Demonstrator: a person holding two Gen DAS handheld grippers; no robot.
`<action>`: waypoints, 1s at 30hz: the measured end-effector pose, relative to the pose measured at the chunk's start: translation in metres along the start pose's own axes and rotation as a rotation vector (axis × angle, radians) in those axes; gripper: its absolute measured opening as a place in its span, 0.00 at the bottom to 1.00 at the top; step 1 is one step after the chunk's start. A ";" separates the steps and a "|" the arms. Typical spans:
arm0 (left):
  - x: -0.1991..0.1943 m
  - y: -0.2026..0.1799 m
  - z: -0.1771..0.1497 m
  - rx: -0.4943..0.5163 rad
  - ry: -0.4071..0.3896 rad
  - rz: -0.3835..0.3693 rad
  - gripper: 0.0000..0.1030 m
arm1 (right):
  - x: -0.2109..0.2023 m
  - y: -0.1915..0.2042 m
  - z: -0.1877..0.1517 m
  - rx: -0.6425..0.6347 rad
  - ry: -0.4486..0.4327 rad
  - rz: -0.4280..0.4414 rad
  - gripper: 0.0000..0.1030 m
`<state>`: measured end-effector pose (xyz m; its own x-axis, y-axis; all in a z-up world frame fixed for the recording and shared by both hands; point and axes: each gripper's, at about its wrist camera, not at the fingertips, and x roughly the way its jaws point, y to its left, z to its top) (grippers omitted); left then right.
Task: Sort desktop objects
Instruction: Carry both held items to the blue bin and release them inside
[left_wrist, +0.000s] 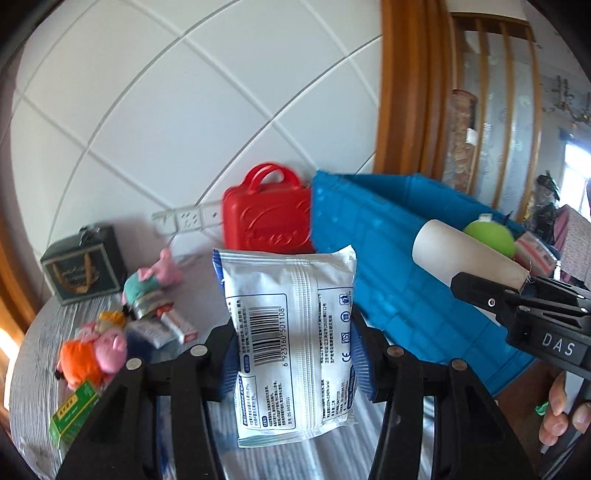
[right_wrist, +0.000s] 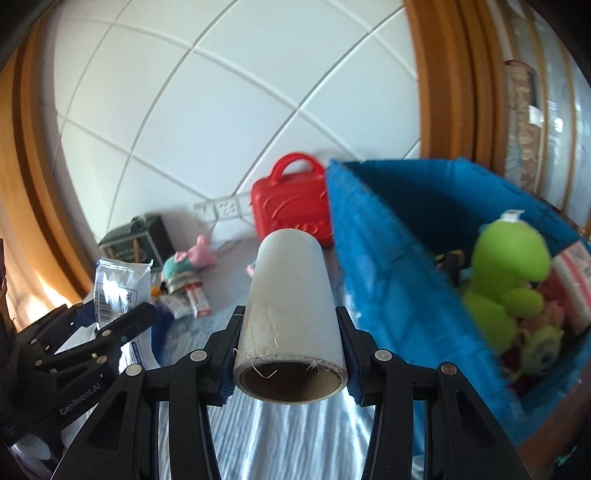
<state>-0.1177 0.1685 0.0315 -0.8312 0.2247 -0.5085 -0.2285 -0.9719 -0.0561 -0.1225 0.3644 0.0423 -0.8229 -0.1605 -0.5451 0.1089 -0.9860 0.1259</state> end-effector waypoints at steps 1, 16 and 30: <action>-0.001 -0.012 0.007 0.010 -0.014 -0.015 0.49 | -0.006 -0.009 0.002 0.007 -0.014 -0.012 0.44; 0.071 -0.271 0.074 0.102 0.078 -0.186 0.49 | -0.037 -0.250 0.006 0.046 0.052 -0.156 0.44; 0.127 -0.352 0.063 0.124 0.237 -0.030 0.62 | 0.011 -0.306 0.000 -0.022 0.161 -0.079 0.44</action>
<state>-0.1743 0.5437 0.0404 -0.6847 0.2170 -0.6958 -0.3238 -0.9458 0.0237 -0.1647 0.6644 -0.0025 -0.7296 -0.0859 -0.6785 0.0611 -0.9963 0.0604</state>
